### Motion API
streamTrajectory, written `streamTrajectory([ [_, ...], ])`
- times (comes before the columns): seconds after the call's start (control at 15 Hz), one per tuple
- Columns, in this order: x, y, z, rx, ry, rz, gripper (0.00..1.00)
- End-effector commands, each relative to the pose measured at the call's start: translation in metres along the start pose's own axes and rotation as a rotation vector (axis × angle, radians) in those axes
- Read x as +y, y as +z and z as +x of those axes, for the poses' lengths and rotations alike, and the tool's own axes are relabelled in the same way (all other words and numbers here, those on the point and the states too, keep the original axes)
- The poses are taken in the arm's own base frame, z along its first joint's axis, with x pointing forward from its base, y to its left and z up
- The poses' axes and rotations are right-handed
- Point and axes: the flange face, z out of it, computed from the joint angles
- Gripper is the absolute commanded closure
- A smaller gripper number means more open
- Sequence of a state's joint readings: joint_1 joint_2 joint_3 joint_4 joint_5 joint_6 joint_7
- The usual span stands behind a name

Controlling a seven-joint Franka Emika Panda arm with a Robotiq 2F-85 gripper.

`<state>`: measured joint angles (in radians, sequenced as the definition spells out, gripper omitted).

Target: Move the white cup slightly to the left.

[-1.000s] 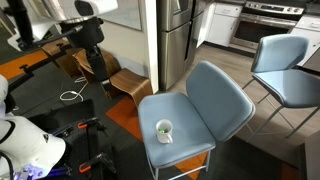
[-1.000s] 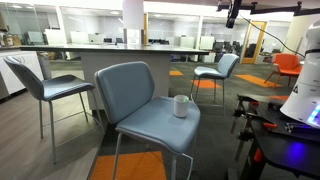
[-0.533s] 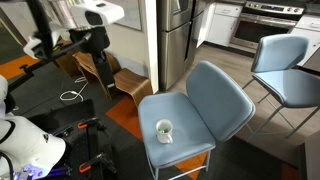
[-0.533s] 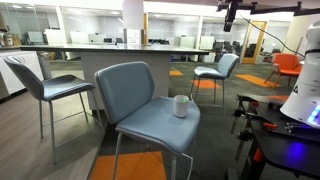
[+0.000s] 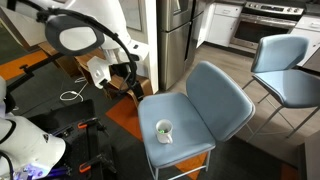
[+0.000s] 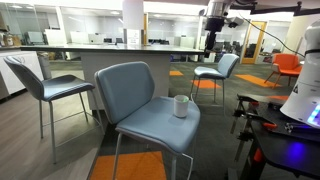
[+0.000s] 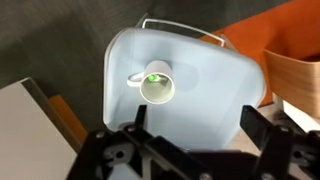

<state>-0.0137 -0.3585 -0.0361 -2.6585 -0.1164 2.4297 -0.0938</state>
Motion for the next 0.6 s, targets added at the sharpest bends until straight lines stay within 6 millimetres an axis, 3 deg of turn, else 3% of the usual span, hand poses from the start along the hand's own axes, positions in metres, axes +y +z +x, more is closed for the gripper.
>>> streamTrajectory([
  [0.0,-0.013,0.044,0.011,0.023,-0.044,-0.015,0.00],
  [0.27,-0.025,0.105,0.014,-0.065,-0.087,0.010,0.00],
  [0.53,-0.032,0.150,0.027,-0.117,-0.116,0.031,0.00],
])
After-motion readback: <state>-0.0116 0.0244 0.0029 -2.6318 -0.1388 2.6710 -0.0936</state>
